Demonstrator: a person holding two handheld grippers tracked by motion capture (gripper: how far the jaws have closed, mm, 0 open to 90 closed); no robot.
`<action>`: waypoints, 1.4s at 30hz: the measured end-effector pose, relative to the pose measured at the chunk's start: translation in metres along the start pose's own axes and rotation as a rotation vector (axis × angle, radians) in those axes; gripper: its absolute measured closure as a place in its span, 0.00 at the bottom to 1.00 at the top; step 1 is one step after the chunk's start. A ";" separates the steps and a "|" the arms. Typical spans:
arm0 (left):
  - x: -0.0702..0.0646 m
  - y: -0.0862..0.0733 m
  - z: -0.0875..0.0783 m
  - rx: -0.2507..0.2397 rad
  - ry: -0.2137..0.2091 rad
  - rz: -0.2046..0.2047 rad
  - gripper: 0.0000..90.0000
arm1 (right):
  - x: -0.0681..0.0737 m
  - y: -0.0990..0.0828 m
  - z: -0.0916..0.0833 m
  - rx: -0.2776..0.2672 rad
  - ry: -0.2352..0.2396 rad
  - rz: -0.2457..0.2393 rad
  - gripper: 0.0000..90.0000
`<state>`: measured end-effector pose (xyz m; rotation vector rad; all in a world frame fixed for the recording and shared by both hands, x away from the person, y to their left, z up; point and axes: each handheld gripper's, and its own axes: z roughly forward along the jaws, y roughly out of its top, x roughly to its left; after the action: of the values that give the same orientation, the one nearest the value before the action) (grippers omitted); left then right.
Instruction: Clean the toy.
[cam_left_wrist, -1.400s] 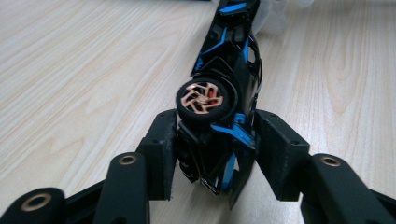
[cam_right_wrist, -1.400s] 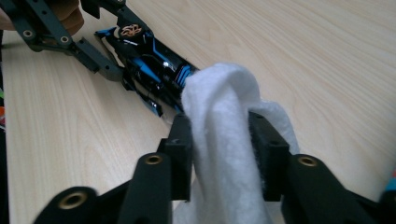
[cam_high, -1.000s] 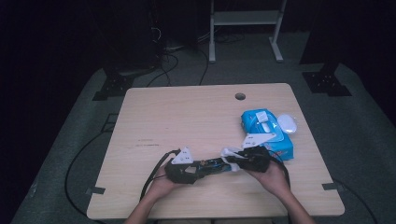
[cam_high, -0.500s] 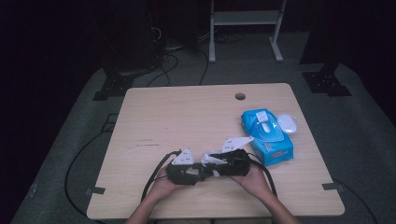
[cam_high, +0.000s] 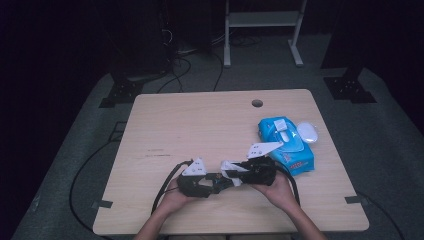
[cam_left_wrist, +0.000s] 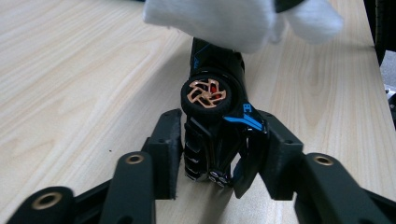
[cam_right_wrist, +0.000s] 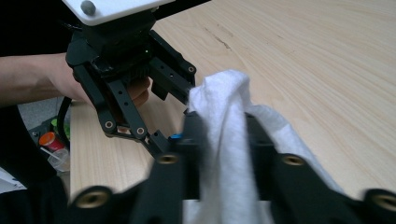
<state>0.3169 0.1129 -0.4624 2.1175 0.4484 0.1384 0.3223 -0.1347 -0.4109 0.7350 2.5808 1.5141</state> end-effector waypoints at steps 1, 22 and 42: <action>0.000 0.000 0.000 0.001 0.003 0.004 0.64 | 0.000 -0.001 0.001 0.001 0.002 0.008 0.88; -0.002 0.000 0.002 0.003 0.006 0.014 0.64 | 0.014 -0.002 0.034 0.027 -0.011 -0.012 0.94; -0.003 0.002 0.004 0.008 0.009 0.033 0.64 | -0.002 -0.011 0.009 0.035 -0.111 0.014 0.94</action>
<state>0.3154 0.1081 -0.4627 2.1336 0.4205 0.1657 0.3228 -0.1332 -0.4249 0.8184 2.5323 1.3927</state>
